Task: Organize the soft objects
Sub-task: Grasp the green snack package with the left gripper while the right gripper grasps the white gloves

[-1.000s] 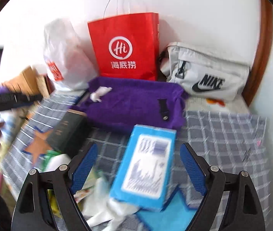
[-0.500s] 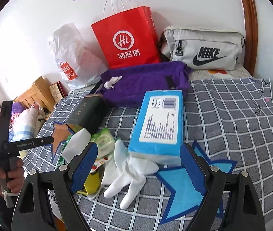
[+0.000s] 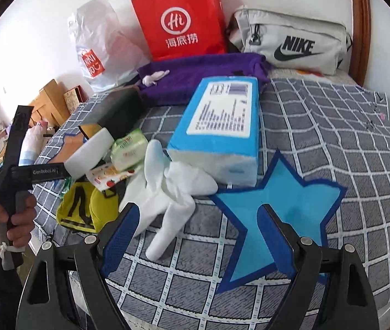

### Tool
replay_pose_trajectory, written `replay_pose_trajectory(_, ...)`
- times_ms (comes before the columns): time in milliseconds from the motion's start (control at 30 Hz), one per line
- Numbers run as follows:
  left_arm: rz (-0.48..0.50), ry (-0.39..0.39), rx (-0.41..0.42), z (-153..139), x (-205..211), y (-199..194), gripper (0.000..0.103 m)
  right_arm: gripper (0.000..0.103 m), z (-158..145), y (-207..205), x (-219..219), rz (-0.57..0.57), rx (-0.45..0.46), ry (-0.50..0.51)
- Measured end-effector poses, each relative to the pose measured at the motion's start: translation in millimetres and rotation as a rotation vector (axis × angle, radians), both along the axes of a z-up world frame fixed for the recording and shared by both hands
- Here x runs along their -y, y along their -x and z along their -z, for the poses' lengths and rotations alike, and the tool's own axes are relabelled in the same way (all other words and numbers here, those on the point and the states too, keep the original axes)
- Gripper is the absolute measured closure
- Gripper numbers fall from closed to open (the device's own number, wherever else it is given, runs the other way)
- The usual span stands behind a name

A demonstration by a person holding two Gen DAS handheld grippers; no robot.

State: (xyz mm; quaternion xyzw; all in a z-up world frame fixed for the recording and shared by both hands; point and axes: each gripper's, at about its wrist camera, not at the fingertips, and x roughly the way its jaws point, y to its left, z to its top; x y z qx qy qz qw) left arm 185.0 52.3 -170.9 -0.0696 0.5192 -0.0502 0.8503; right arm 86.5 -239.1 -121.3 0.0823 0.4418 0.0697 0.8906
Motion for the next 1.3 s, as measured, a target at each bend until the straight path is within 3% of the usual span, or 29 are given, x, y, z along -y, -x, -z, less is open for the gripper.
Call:
replay_pose_trajectory(67,0.002,-0.008,0.006,2,1,-3,0.052,0.016,6,-1,-1,-0.003,-0.014,0.003)
replay_pose_trajectory(100,-0.008,-0.026,0.017,2,1,-4,0.065,0.016,8,-1,-3,-0.006,-0.019,0.003)
replay_pose_trajectory(200,-0.008,-0.042,0.028,3,-2,-5,0.071,0.016,14,-7,-7,-0.011,-0.036,0.002)
replay_pose_trajectory(567,-0.021,0.013,0.023,2,-20,8,0.073,0.016,32,-35,-33,-0.042,-0.078,-0.028)
replay_pose_trajectory(767,-0.025,0.040,0.019,3,-24,13,0.073,0.017,39,-44,-53,0.002,-0.051,0.046)
replay_pose_trajectory(800,-0.028,0.039,0.018,3,-23,14,0.072,0.019,39,-44,-55,-0.003,-0.048,0.060)
replay_pose_trajectory(867,-0.030,0.044,0.017,3,-22,16,0.072,0.042,41,-43,-63,-0.034,-0.028,0.117)
replay_pose_trajectory(900,-0.024,0.044,0.016,2,-22,17,0.072,0.045,41,-41,-67,-0.052,-0.016,0.129)
replay_pose_trajectory(967,-0.023,0.047,0.018,3,-21,21,0.072,0.075,40,-38,-68,-0.078,-0.003,0.105)
replay_pose_trajectory(1000,-0.022,0.048,0.018,3,-21,21,0.072,0.081,39,-37,-67,-0.088,-0.001,0.086)
replay_pose_trajectory(1067,-0.023,0.052,0.019,3,-21,24,0.072,0.087,36,-33,-66,-0.102,0.007,0.067)
replay_pose_trajectory(1300,-0.038,0.066,0.013,3,-24,31,0.072,0.088,14,-5,-47,-0.096,0.065,0.028)
